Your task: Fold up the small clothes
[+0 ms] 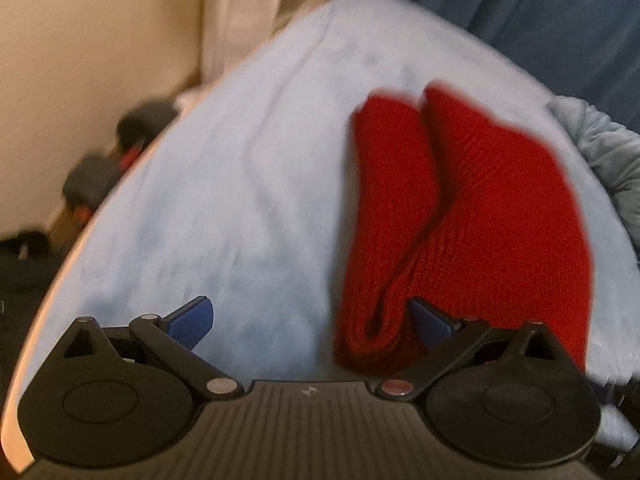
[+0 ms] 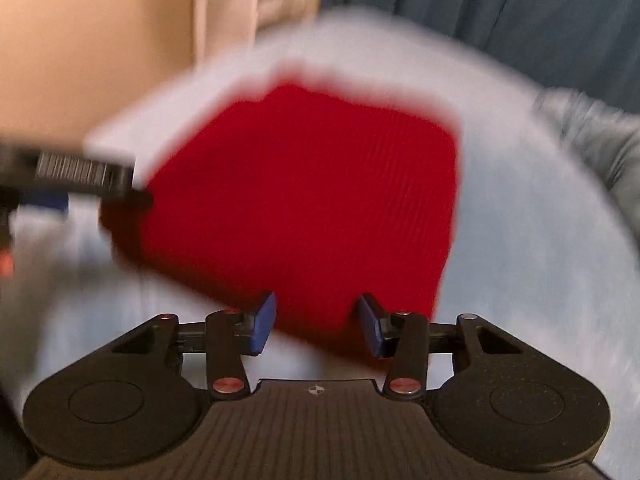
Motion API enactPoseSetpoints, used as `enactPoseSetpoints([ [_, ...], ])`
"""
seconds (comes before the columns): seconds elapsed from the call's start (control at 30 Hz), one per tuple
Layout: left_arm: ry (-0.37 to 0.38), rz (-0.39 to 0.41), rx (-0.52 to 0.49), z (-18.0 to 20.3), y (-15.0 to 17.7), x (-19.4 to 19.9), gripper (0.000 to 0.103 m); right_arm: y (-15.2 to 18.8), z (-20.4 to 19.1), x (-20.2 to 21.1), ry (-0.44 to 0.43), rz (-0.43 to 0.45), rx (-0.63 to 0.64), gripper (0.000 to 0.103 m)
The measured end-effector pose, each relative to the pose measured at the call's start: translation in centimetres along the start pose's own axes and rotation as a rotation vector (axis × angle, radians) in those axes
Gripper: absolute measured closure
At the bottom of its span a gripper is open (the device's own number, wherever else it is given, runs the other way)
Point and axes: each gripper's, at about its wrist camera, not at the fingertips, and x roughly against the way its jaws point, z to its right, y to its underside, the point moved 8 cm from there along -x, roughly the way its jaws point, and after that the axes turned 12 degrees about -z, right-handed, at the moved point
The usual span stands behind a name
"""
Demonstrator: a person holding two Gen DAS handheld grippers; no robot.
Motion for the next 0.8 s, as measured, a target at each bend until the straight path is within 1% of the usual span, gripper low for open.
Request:
enactPoseSetpoints([
  [0.07, 0.024, 0.012, 0.029, -0.4, 0.2, 0.6, 0.000, 1.9, -0.6, -0.3, 0.032, 0.008, 0.065, 0.055],
  [0.1, 0.020, 0.026, 0.030, -0.5, 0.2, 1.2, 0.000, 2.9, -0.8, 0.2, 0.018, -0.011, 0.085, 0.058],
  [0.17, 0.020, 0.030, 0.046, -0.4, 0.8, 2.4, 0.000, 2.9, -0.9, 1.1, -0.065, -0.025, 0.038, 0.058],
  [0.23, -0.001, 0.030, 0.052, -0.5, 2.0, 3.9, 0.000, 3.2, -0.2, 4.1, -0.075, 0.021, 0.003, 0.054],
  [0.27, -0.017, 0.042, 0.046, -0.6, 2.8, 5.0, 0.000, 1.5, 0.5, 4.5, -0.076, 0.041, -0.001, 0.051],
  [0.33, -0.043, 0.067, 0.032, -1.2, 4.7, 7.4, 0.000, 1.3, 1.1, 7.4, -0.068, 0.087, -0.015, 0.044],
  [0.4, -0.060, 0.080, 0.048, -1.2, 6.7, 10.2, 0.000, 1.0, 1.8, 10.3, -0.054, 0.142, -0.039, 0.030],
  [0.47, -0.062, 0.084, 0.062, -1.2, 8.5, 12.4, 0.000, 1.0, 2.7, 13.0, -0.038, 0.201, -0.061, 0.023],
  [0.57, -0.078, 0.085, 0.080, -0.6, 10.6, 15.4, 0.000, 1.4, 3.8, 15.2, -0.024, 0.264, -0.097, 0.020],
  [0.63, -0.102, 0.092, 0.074, 0.2, 11.5, 17.1, 0.000, 2.0, 4.4, 16.9, -0.026, 0.293, -0.126, 0.017],
  [0.7, -0.126, 0.095, 0.060, 1.1, 12.4, 18.4, 0.000, 2.7, 5.2, 18.4, -0.034, 0.303, -0.137, 0.016],
  [0.8, -0.141, 0.101, 0.035, 2.2, 13.4, 19.5, 0.000, 3.3, 5.5, 18.6, -0.036, 0.297, -0.138, 0.016],
])
